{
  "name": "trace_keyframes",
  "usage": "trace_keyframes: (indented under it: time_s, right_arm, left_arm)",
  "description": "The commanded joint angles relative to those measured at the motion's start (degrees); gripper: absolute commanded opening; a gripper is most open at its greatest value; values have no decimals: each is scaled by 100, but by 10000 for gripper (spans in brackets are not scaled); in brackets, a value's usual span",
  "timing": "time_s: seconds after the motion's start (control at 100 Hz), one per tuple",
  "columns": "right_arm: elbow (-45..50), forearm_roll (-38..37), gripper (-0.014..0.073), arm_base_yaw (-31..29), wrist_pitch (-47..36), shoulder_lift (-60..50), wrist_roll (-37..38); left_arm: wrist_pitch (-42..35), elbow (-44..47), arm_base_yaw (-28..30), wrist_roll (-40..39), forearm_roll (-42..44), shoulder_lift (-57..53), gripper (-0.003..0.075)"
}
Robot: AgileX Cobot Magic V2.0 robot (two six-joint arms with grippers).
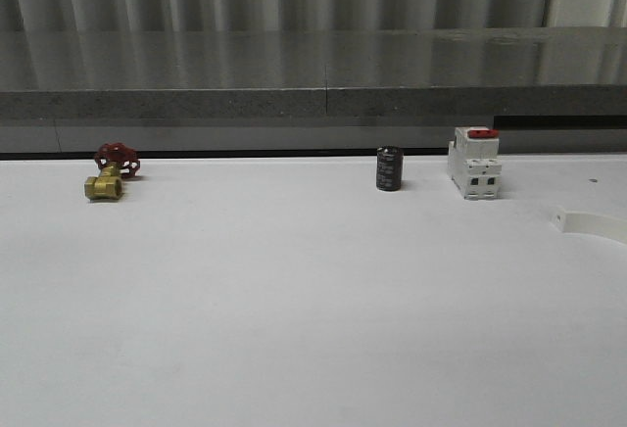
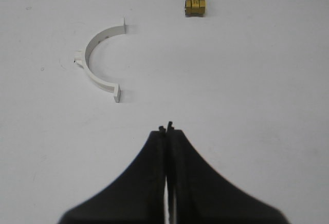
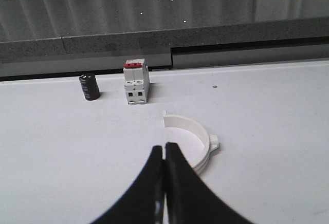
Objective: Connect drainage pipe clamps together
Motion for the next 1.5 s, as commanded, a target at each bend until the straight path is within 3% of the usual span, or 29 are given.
trace_keyframes:
  time_s: [0.0, 0.09, 0.1, 0.17, 0.24, 0.29, 0.56, 0.83, 1.49]
  right_arm:
    - [-86, -9, -69, -10, -456, -118, -36]
    - [-86, -9, -69, -10, -456, -118, -36]
    - [-86, -9, -69, -10, -456, -118, -36]
    - [-86, -9, -69, -10, -456, -118, -36]
    - [-86, -9, -69, -10, -456, -118, -36]
    - [-86, -9, -69, -10, -456, -118, -36]
    - [-86, -9, -69, -10, -456, -118, -36]
    - [-86, -9, -69, -10, -456, -118, -36]
    - [-86, -9, -69, -10, -456, -118, -36]
  left_arm:
    - [-253, -205, 17, -5, -52, 96, 76]
    - [-203, -205, 17, -5, -52, 112, 247]
    - [-201, -205, 17, -5, -52, 112, 300]
    - [-192, -205, 17, -5, -52, 112, 475]
    - [-192, -205, 17, -5, -52, 112, 592]
    - [-178, -205, 17, -5, -52, 112, 624]
    - [-148, -205, 17, -265, 8, 356, 621]
    - [-550, -567, 42, -340, 145, 1791, 621]
    - [-707, -2870, 1415, 781, 42, 5787, 621]
